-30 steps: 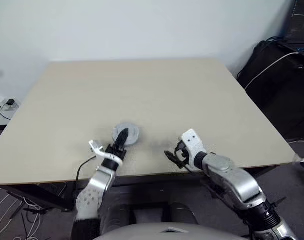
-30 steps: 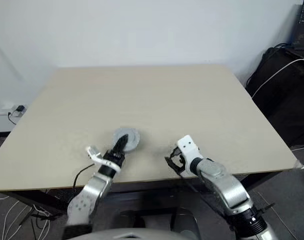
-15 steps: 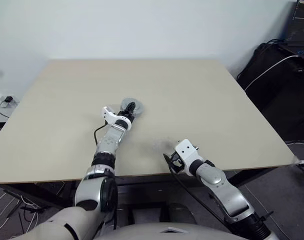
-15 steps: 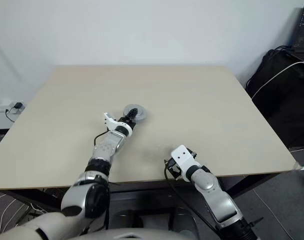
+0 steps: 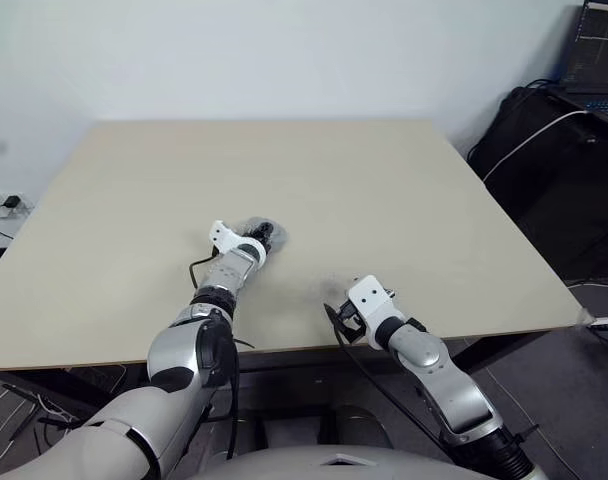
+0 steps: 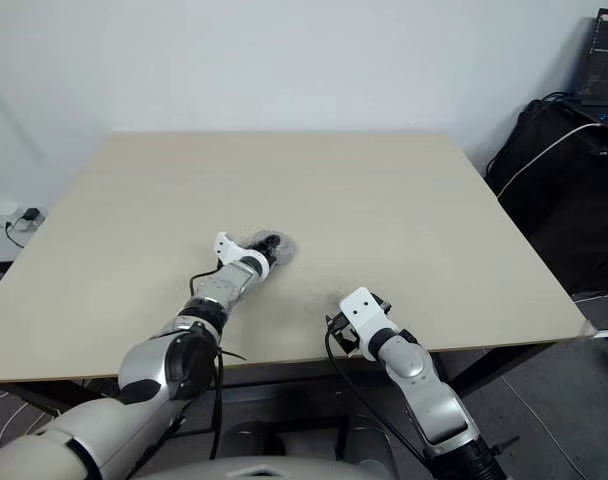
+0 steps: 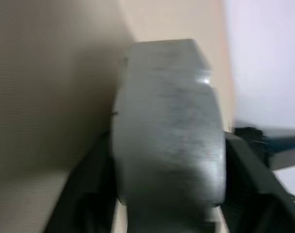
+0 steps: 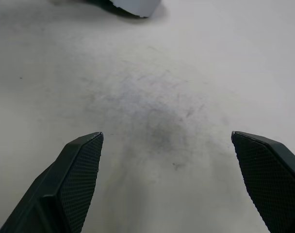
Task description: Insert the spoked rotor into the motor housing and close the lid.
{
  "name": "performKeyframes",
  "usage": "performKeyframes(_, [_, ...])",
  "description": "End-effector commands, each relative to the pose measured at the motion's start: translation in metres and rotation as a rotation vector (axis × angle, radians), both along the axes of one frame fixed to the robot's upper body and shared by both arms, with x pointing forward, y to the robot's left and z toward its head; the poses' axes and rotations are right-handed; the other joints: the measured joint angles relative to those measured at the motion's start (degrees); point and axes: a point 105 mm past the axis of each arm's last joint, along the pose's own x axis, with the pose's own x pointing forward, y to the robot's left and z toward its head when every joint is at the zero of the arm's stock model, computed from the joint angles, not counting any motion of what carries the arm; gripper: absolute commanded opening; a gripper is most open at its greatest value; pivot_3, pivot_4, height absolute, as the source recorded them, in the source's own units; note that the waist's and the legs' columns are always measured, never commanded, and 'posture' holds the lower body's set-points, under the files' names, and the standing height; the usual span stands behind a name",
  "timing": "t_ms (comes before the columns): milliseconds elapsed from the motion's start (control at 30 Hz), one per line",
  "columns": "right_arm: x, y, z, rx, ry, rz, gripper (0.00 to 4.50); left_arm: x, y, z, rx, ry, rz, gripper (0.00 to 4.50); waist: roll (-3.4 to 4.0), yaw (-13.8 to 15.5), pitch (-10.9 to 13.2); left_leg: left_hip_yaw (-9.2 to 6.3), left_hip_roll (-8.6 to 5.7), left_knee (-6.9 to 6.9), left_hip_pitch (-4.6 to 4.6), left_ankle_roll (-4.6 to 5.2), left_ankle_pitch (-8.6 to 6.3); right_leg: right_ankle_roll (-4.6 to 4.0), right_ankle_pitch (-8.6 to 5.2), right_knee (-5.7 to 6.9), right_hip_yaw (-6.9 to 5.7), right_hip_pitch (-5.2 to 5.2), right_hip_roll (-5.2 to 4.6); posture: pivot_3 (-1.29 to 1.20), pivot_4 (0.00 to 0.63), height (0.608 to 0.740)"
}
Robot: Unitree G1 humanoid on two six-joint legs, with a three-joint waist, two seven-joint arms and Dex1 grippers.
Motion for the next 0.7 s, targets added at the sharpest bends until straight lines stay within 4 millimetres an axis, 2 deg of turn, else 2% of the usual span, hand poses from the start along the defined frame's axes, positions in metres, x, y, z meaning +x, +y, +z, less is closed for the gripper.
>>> performKeyframes(33, [0.008, -0.001, 0.018, 0.011, -0.062, -0.005, 4.5, -0.001, 0.008, -0.001, 0.025, 0.012, 0.001, 4.08, 0.01, -0.07, -0.2, 0.0, 0.01, 0.0, 0.05, 0.0, 0.0, 0.0, 0.0, 0.0, 0.0, 0.04, 0.0, 0.0, 0.0, 0.74])
performKeyframes(67, [0.009, -0.001, 0.018, 0.011, -0.062, -0.005, 4.5, -0.003, 0.009, -0.004, 0.031, 0.022, -0.003, 4.39, 0.02, -0.09, -0.26, 0.01, 0.02, 0.0, 0.06, 0.0, 0.0, 0.0, 0.0, 0.01, 0.0, 0.04, 0.01, 0.0, 0.0, 0.74])
performKeyframes(167, [0.009, -0.001, 0.017, 0.011, -0.059, -0.004, 4.5, -0.013, 0.015, -0.017, 0.047, 0.067, -0.025, 4.47, 0.06, -0.52, -0.44, 0.03, 0.06, 0.0, 0.2, 0.0, -0.01, -0.02, -0.01, 0.02, 0.03, 0.14, 0.02, 0.0, 0.0, 0.74])
performKeyframes(300, [0.009, 0.001, 0.015, 0.025, -0.032, 0.004, 4.5, -0.047, 0.026, -0.044, 0.11, 0.162, -0.122, 4.47, 0.11, -1.58, -0.83, 0.07, 0.12, -0.07, 0.38, -0.02, -0.02, -0.12, -0.07, 0.05, 0.1, 0.26, 0.07, 0.0, 0.0, 0.74])
performKeyframes(400, [0.009, 0.002, 0.013, 0.029, -0.015, 0.014, 4.5, -0.08, 0.036, -0.055, 0.155, 0.208, -0.184, 4.47, 0.12, -2.06, -1.11, 0.1, 0.22, -0.28, 1.1, -0.09, -0.23, -0.57, -0.4, 0.01, 0.08, 0.81, 0.09, 0.0, 0.0, 0.74])
performKeyframes(567, [0.009, 0.004, 0.01, 0.037, 0.014, 0.033, 4.5, -0.124, 0.049, -0.054, 0.197, 0.241, -0.23, 4.47, 0.23, -2.31, -1.63, 0.13, 0.4, -0.55, 1.93, -0.46, -0.66, -0.83, -0.73, 0.05, 0.11, 1.14, -0.02, 0.0, 0.0, 0.74])
performKeyframes(700, [0.011, 0.007, 0.011, 0.052, 0.027, 0.045, 4.5, -0.146, 0.057, -0.047, 0.25, 0.231, -0.233, 4.47, 0.44, -2.07, -1.82, 0.05, 0.43, -0.68, 2.01, -0.59, -0.6, -1.0, -0.83, 0.11, 0.11, 1.12, 0.02, 0.0, 0.0, 0.74])
